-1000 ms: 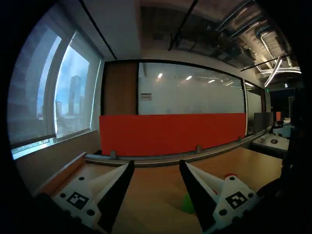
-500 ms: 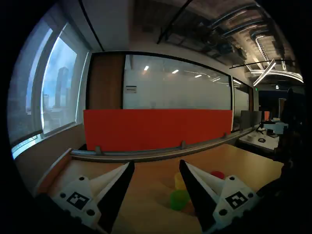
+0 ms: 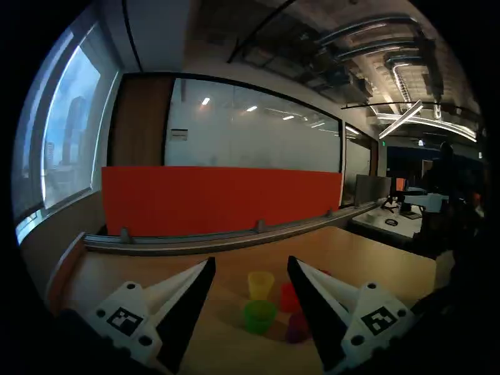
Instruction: Pour water
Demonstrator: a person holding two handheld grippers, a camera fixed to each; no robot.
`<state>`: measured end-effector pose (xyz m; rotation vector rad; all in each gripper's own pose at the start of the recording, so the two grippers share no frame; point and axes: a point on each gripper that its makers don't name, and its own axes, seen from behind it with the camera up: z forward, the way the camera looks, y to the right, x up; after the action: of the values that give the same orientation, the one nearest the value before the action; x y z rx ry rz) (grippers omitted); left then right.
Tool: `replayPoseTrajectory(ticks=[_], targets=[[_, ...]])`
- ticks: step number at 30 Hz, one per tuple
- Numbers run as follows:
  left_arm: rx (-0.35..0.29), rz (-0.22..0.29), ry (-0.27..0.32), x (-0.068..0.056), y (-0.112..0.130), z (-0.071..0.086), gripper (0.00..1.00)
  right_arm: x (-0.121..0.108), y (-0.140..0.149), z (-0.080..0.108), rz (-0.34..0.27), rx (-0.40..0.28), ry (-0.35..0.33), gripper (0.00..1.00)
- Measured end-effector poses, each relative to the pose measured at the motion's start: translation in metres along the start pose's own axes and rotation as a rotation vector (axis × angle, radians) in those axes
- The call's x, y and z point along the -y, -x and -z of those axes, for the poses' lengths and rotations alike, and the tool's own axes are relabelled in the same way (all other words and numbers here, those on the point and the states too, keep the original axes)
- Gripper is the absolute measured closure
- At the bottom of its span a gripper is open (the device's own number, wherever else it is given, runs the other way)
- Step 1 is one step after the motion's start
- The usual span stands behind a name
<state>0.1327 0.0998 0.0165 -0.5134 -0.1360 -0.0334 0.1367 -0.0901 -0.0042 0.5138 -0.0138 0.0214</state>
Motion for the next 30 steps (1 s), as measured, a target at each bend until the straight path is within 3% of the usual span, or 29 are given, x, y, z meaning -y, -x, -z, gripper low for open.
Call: replayPoseTrajectory(ticks=[6,11,20,30], targets=[[-0.022,0.025,0.093,-0.021,-0.009,-0.001,0.15,0.022,0.001,-0.001,0.003,0.001,-0.105,0.0],[-0.035,0.034,0.14,-0.031,-0.016,-0.002,0.15,0.032,0.001,-0.001,-0.02,0.001,-0.161,0.0],[-0.023,-0.01,0.178,-0.041,-0.016,-0.005,0.15,0.034,0.001,-0.001,-0.003,0.022,-0.175,0.0],[0.066,-0.046,0.218,-0.043,0.006,-0.009,0.15,0.046,0.022,-0.002,0.046,0.131,-0.208,0.0]])
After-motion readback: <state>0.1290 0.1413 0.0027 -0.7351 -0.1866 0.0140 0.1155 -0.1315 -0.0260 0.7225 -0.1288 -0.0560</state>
